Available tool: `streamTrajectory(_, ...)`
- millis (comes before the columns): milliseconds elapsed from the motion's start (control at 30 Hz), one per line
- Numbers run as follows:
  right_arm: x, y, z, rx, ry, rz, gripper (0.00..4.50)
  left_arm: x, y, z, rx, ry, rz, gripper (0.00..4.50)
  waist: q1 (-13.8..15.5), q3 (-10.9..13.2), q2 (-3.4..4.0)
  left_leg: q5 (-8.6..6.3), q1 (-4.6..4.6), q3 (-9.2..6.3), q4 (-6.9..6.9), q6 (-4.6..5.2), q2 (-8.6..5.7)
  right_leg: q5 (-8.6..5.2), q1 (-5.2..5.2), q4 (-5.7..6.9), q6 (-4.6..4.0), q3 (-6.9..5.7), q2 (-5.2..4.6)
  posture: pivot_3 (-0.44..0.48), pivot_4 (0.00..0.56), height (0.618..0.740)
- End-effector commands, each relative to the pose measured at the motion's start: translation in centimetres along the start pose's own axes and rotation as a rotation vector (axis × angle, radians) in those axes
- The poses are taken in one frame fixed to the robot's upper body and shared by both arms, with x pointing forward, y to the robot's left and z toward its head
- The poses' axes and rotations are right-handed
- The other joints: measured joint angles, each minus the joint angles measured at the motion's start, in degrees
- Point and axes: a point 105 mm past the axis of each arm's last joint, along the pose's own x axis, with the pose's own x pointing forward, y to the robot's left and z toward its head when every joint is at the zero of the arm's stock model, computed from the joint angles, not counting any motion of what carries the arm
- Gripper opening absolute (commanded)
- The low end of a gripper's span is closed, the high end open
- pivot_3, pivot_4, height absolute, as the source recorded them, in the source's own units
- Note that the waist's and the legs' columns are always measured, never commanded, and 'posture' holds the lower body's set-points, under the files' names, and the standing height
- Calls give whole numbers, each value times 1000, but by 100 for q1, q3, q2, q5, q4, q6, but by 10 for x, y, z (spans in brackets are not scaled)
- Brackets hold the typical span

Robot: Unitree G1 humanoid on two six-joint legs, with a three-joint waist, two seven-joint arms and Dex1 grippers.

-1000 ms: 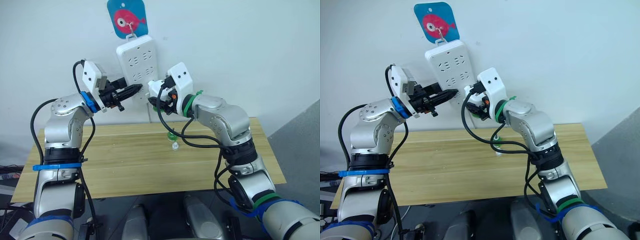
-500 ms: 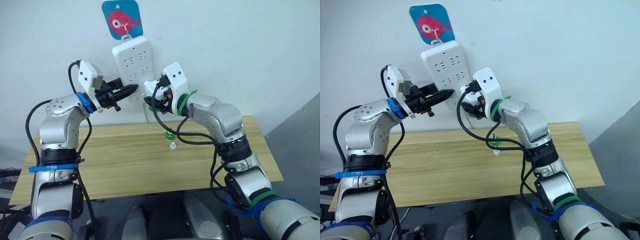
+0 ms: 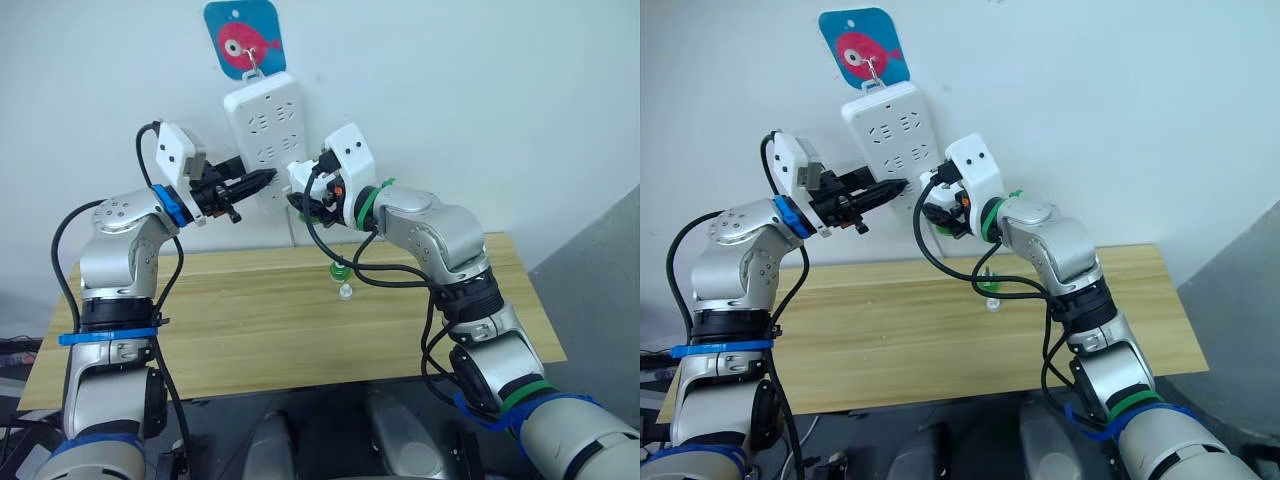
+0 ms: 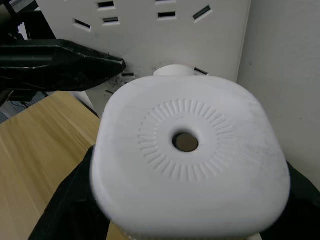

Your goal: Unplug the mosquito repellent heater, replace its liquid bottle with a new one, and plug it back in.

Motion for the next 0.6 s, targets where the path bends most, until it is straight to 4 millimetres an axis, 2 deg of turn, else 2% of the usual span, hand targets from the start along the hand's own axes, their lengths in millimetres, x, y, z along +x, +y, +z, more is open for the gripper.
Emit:
streamTrajectory(33,-3,0,33,-69,-113,-32,4500,14,-29,-4,54,20,-160,1302,67,-9,-16,0,-14,-2,-7,0,1,0,-8,-15,0,-4,0,-128,197,725)
streamTrajectory(267,-8,0,28,-75,-99,-34,4500,14,-23,-2,68,18,-144,1302,84,-9,-16,5,-22,6,-27,-9,-3,1,-9,-44,2,-3,-15,-128,198,725)
streamTrajectory(600,-40,7,17,-63,-80,-5,4500,11,-20,-1,78,17,-130,1302,223,-9,-16,4,-38,16,-69,-9,-3,1,-8,-104,1,-16,-24,-124,206,725)
